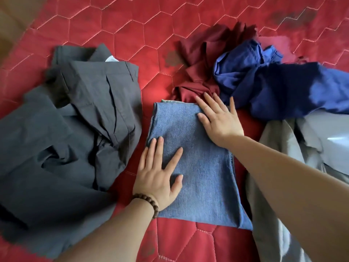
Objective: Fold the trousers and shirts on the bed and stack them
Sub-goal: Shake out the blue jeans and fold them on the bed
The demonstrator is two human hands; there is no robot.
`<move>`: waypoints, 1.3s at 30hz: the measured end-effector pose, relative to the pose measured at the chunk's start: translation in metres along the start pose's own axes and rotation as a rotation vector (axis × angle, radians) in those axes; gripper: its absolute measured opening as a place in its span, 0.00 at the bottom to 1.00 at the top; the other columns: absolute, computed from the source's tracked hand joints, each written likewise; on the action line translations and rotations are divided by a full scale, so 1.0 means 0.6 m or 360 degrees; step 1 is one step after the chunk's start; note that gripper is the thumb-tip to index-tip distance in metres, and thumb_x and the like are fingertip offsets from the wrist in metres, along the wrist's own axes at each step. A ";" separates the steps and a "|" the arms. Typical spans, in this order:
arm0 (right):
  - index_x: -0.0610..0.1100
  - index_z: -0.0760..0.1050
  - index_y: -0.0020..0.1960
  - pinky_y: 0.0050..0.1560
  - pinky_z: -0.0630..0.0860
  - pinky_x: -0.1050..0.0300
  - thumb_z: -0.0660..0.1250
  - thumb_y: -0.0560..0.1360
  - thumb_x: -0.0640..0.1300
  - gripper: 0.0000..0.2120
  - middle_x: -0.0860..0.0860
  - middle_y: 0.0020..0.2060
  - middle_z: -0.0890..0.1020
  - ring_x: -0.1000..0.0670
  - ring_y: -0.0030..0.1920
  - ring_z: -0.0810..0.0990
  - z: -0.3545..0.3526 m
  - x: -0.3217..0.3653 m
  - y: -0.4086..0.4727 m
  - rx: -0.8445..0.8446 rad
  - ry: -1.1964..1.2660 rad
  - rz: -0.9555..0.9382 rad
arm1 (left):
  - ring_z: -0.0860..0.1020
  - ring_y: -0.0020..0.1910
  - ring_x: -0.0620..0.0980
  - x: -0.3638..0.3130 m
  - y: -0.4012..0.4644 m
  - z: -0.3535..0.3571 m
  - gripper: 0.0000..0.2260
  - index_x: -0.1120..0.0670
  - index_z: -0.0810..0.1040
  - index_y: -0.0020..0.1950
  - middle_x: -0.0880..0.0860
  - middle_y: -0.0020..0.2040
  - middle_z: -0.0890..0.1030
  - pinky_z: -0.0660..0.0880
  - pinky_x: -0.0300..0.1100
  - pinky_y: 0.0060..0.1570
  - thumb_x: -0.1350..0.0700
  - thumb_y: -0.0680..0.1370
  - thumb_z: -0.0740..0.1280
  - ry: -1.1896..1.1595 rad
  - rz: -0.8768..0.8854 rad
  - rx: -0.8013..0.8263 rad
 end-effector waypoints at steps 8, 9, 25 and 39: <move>0.43 0.63 0.74 0.74 0.49 0.37 0.55 0.79 0.50 0.25 0.45 0.76 0.59 0.45 0.77 0.53 -0.021 0.110 -0.139 -0.0421 0.0114 -0.0070 | 0.51 0.77 0.61 0.000 0.000 0.002 0.32 0.43 0.61 0.76 0.64 0.78 0.53 0.52 0.58 0.74 0.40 0.72 0.59 0.0008 0.0008 -0.0050; 0.44 0.62 0.75 0.74 0.51 0.36 0.54 0.79 0.51 0.26 0.47 0.76 0.59 0.46 0.77 0.54 0.006 0.136 -0.183 -0.0316 0.0169 -0.0182 | 0.51 0.77 0.61 0.001 -0.002 0.003 0.32 0.43 0.61 0.76 0.63 0.78 0.53 0.51 0.58 0.74 0.40 0.72 0.59 0.0003 0.0008 -0.0057; 0.61 0.63 0.73 0.66 0.68 0.49 0.67 0.76 0.51 0.28 0.40 0.74 0.59 0.39 0.69 0.65 0.036 0.031 -0.290 -0.0320 0.0790 0.0658 | 0.64 0.69 0.69 0.016 -0.016 -0.028 0.25 0.47 0.73 0.70 0.64 0.74 0.61 0.64 0.60 0.66 0.45 0.73 0.64 -0.0356 -0.0260 -0.0299; 0.55 0.54 0.77 0.55 0.74 0.53 0.62 0.77 0.41 0.32 0.48 0.71 0.63 0.42 0.58 0.75 -0.007 0.052 -0.410 -0.0039 0.1044 0.0720 | 0.77 0.55 0.52 -0.016 -0.099 -0.102 0.22 0.40 0.76 0.63 0.51 0.53 0.77 0.72 0.41 0.56 0.51 0.71 0.74 -0.0919 -0.0423 0.0048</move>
Point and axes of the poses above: each hand's wrist, its own y-axis towards the middle knuckle, its own z-axis out of the palm, x = y × z, the point moved 7 cm from there along y, towards the middle knuckle
